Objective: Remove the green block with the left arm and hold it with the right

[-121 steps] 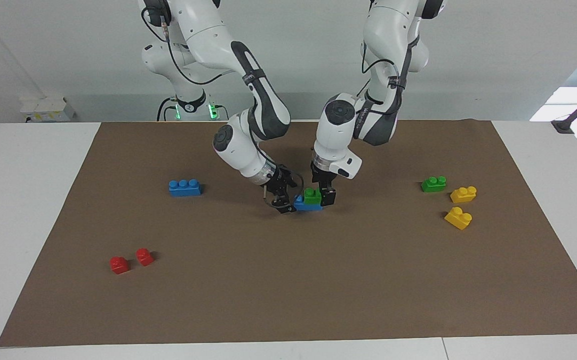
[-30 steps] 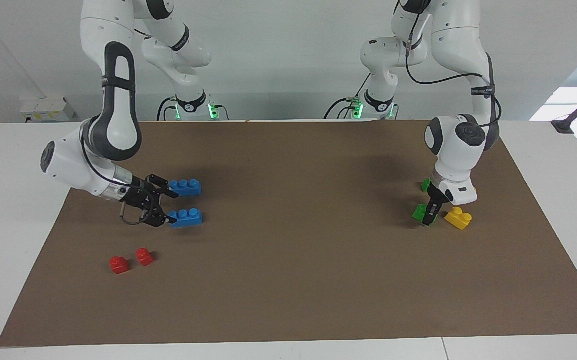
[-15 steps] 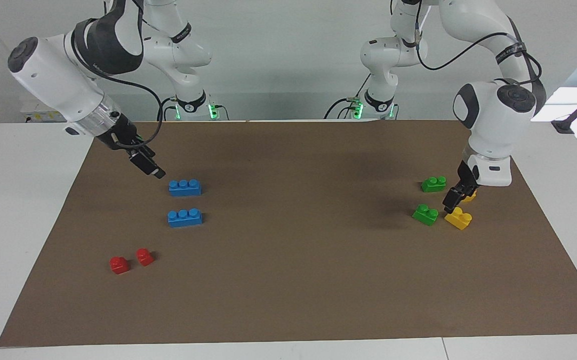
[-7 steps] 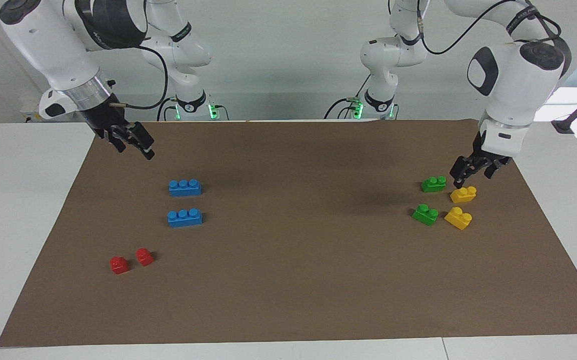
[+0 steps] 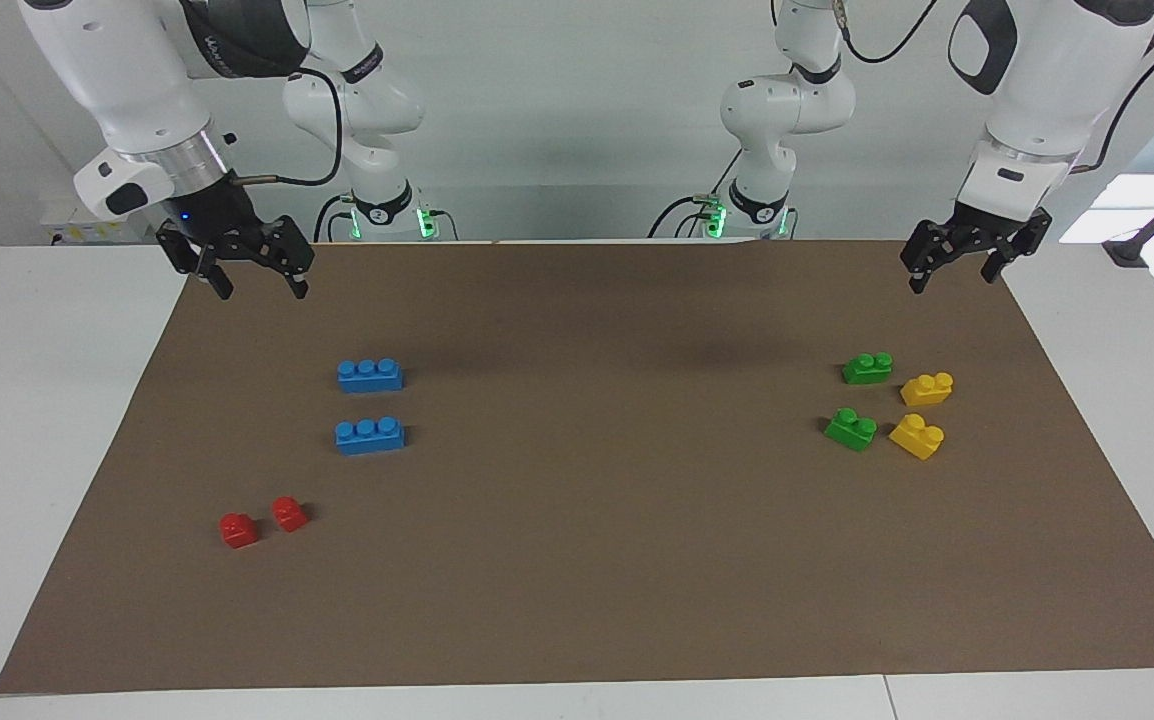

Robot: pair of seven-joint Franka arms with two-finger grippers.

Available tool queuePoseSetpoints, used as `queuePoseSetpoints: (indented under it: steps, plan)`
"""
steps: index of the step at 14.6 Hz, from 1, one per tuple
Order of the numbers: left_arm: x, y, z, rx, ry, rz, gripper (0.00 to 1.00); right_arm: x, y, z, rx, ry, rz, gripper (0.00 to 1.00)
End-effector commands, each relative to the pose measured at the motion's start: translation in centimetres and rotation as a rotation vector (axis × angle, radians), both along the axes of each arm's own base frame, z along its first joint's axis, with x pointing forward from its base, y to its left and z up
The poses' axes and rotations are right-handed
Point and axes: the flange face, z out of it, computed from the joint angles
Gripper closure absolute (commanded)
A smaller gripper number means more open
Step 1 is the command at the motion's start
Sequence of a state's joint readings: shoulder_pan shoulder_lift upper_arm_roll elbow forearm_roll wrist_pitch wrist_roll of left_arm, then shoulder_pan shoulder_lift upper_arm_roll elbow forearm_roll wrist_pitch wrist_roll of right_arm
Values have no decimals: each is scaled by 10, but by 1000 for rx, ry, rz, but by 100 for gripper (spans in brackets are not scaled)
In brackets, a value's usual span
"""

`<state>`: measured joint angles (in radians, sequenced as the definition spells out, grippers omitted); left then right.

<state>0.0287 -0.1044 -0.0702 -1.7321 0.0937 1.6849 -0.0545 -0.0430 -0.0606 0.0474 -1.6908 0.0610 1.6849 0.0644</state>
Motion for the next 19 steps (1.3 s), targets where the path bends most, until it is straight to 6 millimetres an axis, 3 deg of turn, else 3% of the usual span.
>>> queuePoseSetpoints:
  steps: [1,12,19]
  plan:
    - [-16,-1,8,-5,19,-12,0,-10,-1,10,-27,28,74,0]
    - [-3,-11,26,-122,58,3,0,-13,-11,9,-75,43,102,0]
    - [-6,-2,27,-163,67,25,0,-16,-14,9,-78,47,96,0]
